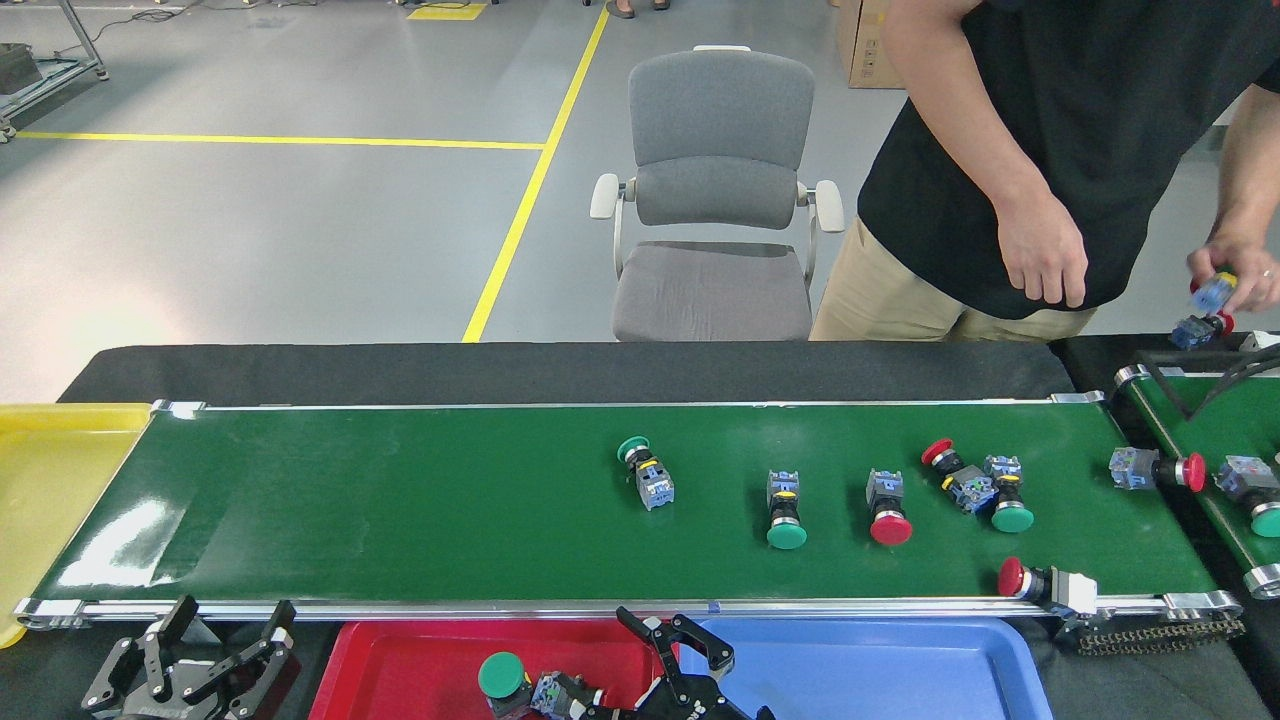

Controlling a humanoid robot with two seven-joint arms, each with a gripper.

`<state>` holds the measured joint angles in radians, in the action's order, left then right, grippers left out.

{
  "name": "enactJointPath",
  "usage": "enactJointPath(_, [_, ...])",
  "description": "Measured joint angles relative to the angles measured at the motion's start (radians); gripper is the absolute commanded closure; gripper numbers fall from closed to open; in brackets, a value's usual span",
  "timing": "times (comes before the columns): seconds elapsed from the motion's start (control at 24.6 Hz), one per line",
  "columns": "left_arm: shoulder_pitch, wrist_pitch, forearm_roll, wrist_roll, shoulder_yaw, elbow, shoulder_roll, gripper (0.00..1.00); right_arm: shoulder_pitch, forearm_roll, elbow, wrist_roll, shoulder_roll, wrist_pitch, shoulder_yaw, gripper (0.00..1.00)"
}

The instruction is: Pick switch part from conveyor to tray

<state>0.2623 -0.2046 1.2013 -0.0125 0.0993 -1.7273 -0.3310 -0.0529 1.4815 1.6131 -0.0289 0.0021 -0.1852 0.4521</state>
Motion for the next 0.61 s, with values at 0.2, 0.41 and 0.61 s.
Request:
enactJointPath(0.2, [-0.106, 0.048, 0.085, 0.095, -0.130, -0.015, 0.081, 0.00, -0.198, -0.038, 0.070, -0.103, 0.035, 0.186, -0.233, 0.01])
enactJointPath(0.41, [-0.278, 0.089, 0.312, 0.202, -0.224, 0.062, 0.288, 0.00, -0.202, -0.047, 0.063, -0.138, 0.058, 0.360, -0.267, 0.01])
enactJointPath(0.61, [-0.391, 0.093, 0.461, 0.234, -0.254, 0.212, 0.404, 0.00, -0.060, -0.006, -0.022, -0.064, 0.086, 0.395, -0.227, 0.01])
